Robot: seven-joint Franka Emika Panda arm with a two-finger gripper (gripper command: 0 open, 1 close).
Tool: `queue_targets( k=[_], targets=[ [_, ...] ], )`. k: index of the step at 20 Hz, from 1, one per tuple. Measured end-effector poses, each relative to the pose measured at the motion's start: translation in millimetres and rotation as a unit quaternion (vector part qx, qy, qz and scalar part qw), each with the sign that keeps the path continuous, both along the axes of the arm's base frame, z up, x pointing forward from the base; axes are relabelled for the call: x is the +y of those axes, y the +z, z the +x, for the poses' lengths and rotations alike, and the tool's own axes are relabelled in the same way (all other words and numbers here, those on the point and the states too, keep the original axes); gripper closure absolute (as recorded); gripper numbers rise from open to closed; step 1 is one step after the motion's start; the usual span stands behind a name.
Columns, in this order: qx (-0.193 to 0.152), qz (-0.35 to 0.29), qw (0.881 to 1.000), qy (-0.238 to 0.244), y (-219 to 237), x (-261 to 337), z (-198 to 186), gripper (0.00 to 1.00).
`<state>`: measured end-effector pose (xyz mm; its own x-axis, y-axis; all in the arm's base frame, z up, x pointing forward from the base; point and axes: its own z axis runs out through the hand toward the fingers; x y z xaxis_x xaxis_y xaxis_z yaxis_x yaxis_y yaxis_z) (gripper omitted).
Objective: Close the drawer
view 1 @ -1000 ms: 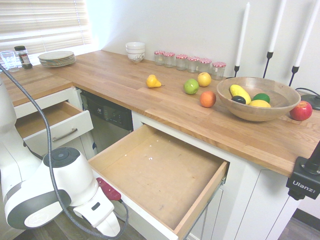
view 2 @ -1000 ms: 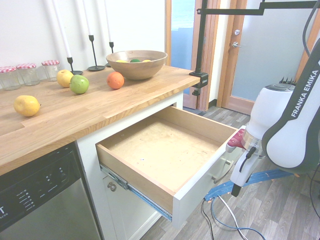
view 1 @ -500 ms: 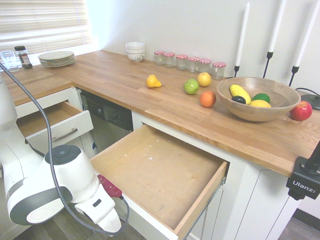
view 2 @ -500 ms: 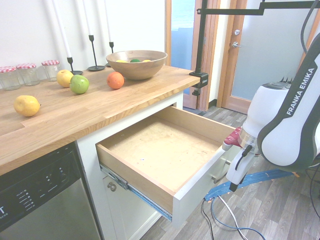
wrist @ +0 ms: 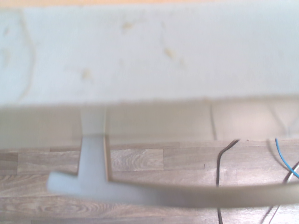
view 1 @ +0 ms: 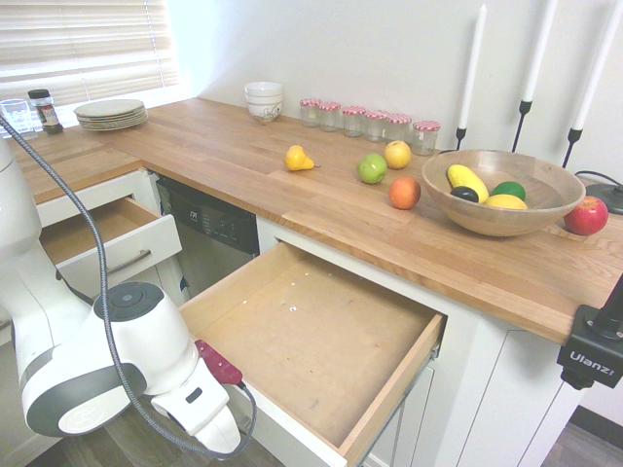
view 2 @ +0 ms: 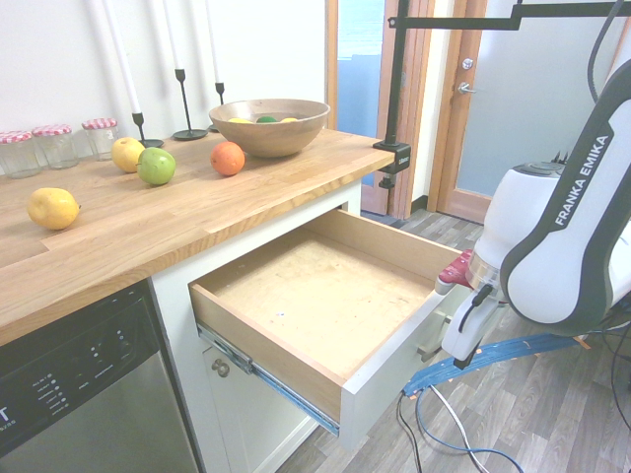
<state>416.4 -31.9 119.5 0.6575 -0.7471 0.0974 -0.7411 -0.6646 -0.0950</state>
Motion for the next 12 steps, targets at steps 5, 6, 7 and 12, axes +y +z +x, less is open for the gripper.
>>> queue_targets(
  k=[5, 6, 7, 12],
  targets=[
    [0.002, 0.000, 1.000, -0.002, -10, 0, 8, 1.00],
    [0.000, 0.000, 1.000, -0.002, -10, 0, 11, 1.00],
    [-0.002, 0.000, 1.000, -0.002, -10, -1, 13, 1.00],
    [-0.016, -0.001, 1.000, 0.000, -4, 1, 26, 1.00]
  ],
)
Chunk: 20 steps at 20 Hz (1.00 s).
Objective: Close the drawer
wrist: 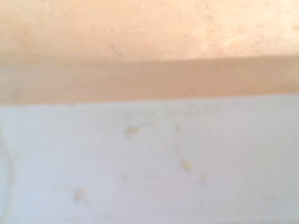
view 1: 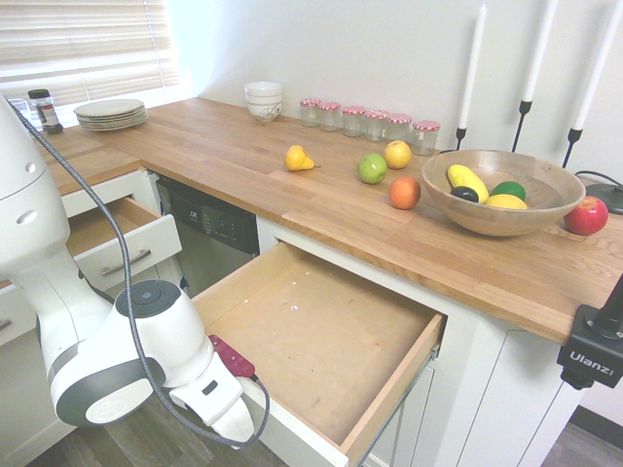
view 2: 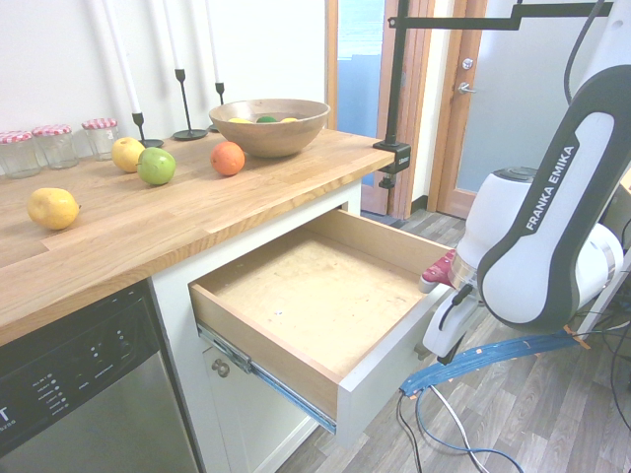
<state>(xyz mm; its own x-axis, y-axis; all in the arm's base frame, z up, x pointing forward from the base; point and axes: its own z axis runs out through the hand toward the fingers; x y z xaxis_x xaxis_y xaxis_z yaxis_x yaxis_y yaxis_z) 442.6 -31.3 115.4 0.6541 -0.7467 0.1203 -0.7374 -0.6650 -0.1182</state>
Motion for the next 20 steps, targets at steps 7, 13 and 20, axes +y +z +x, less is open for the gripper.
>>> queue_targets(
  k=[7, 13, 20],
  targets=[
    [-0.020, -0.006, 1.000, -0.004, 11, -12, 38, 1.00],
    [-0.028, -0.015, 1.000, -0.002, 13, -34, 84, 1.00],
    [-0.045, -0.019, 0.999, 0.009, 11, -30, 135, 1.00]
  ],
)
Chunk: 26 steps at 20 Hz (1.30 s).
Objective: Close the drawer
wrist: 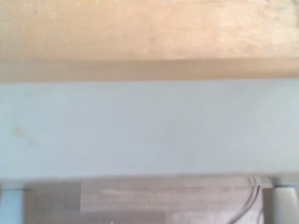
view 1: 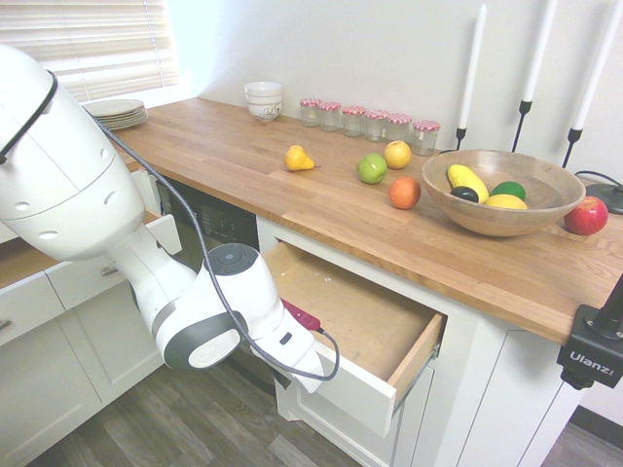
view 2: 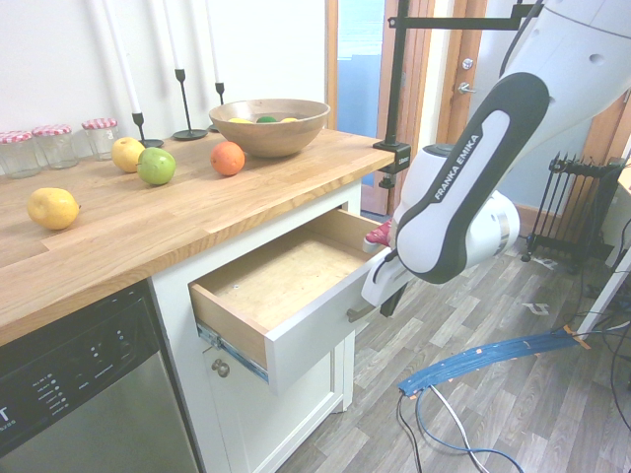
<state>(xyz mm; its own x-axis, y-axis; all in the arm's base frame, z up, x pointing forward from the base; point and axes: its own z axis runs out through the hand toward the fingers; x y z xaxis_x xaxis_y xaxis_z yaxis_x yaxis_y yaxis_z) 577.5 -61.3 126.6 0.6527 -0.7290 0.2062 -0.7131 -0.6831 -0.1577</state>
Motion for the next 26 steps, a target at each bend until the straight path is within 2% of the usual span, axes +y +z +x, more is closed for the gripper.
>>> queue_targets(
  k=[13, 26],
  targets=[
    [-0.040, -0.022, 0.999, 0.003, 26, -2, 57, 1.00],
    [-0.053, -0.014, 0.998, -0.004, 32, 8, 110, 1.00]
  ],
)
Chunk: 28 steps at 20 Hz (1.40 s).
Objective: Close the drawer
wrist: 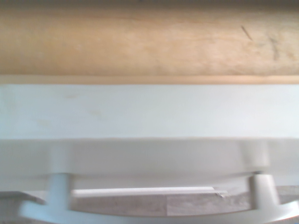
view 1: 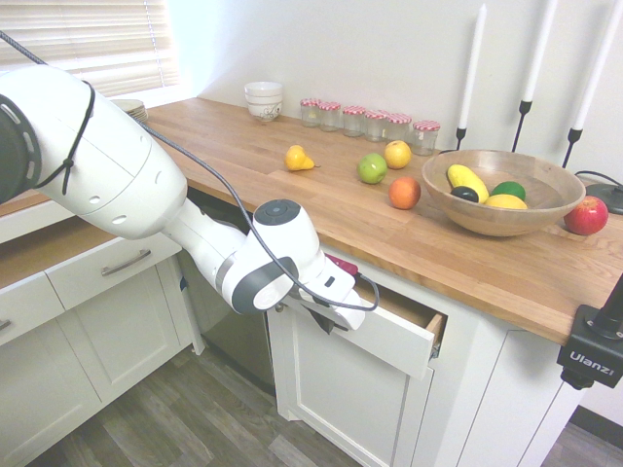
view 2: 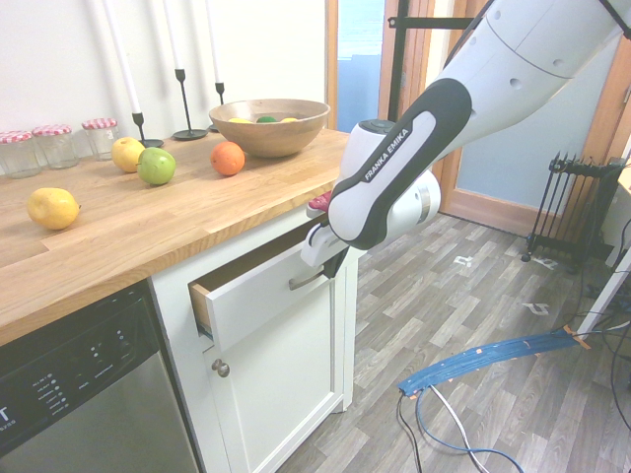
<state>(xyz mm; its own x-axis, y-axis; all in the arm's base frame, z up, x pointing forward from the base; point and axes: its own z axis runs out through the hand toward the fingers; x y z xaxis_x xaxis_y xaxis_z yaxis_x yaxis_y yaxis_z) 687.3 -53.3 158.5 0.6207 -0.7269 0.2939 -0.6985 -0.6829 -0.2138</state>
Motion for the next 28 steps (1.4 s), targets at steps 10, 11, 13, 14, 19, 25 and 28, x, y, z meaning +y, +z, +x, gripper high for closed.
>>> queue_targets(
  k=[10, 11, 13, 14, 19, 25, 28],
  targets=[
    [-0.007, -0.001, 1.000, -0.002, 7, 4, 27, 1.00],
    [-0.007, -0.001, 1.000, -0.002, 7, 4, 27, 1.00],
    [-0.007, -0.002, 1.000, -0.001, 7, 5, 27, 1.00],
    [-0.007, -0.002, 1.000, -0.001, 7, 5, 27, 1.00],
    [-0.014, -0.003, 1.000, 0.001, 13, 7, 31, 1.00],
    [-0.042, -0.003, 0.999, -0.003, 35, 3, 47, 1.00],
    [-0.032, 0.000, 0.999, -0.009, 24, -3, 41, 1.00]
  ],
)
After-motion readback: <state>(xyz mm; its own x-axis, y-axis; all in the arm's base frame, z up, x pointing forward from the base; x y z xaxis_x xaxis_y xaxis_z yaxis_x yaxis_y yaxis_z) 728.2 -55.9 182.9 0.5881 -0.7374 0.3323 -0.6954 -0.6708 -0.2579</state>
